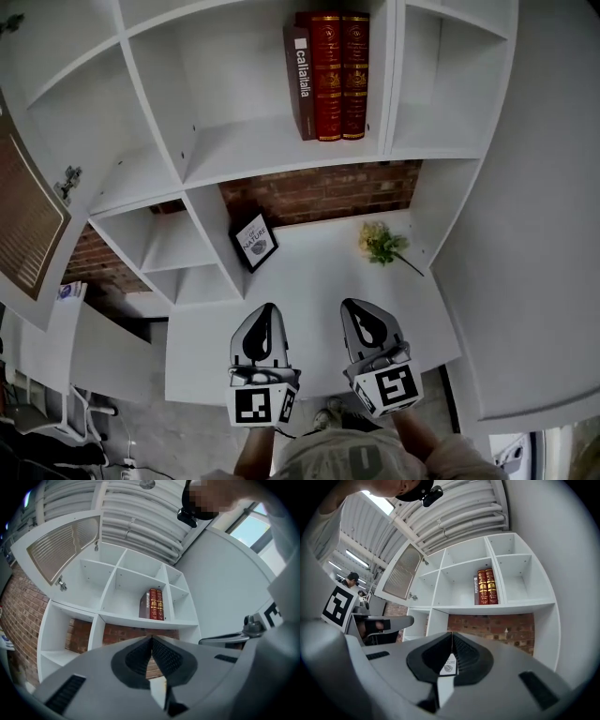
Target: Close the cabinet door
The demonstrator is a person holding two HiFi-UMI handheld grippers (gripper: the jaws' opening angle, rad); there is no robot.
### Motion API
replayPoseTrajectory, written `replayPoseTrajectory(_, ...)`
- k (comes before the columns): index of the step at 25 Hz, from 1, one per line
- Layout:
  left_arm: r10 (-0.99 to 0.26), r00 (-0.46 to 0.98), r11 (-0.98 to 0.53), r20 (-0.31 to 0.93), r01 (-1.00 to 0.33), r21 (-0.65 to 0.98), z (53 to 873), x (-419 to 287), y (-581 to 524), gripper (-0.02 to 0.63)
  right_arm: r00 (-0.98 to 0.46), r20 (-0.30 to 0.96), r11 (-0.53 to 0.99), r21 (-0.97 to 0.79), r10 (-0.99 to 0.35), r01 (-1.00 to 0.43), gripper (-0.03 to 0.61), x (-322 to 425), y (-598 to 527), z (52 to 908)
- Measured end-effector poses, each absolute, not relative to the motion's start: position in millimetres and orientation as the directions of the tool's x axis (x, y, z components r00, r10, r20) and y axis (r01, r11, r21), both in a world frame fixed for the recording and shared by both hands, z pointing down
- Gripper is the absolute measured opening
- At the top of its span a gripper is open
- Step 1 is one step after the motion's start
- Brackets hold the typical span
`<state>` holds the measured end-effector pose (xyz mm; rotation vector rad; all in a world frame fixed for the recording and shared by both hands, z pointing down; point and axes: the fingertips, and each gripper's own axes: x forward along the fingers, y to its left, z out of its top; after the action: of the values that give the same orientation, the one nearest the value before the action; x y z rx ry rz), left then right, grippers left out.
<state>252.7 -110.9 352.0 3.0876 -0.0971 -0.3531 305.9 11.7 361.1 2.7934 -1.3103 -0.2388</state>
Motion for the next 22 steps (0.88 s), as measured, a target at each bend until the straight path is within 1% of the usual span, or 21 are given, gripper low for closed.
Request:
replayPoseTrajectory(7,-0.130,0.965,-0.992,-0.229,-0.125,0.033,348.8,272.7,-123.5,0.014,0.582,-0.117,-0.593,0.106,-0.805,-0.798,0.017,333.9,-5.1,365.2)
replayPoseTrajectory(16,-0.155,0.958,-0.988,-0.242,-0.152,0.031,345.0,287.9,-123.8,0.014,0.571,-0.130,-0.584,0.091,-0.810,-0.807,0.017,356.1,-6.4,363.5)
replayPoseTrajectory(19,-0.204,0.946,-0.978,-0.253,-0.206,0.018,339.5,280.6,-136.5,0.014,0.524,-0.163,-0.540,0.078,-0.836,-0.838,0.017,354.4,-21.4,352.1)
replayPoseTrajectory(22,-0.279,0.925,-0.958,-0.260,-0.288,0.001,336.3,262.4,-155.4,0.014,0.417,-0.191,-0.435,0.064,-0.889,-0.898,0.017,345.3,-52.2,337.9)
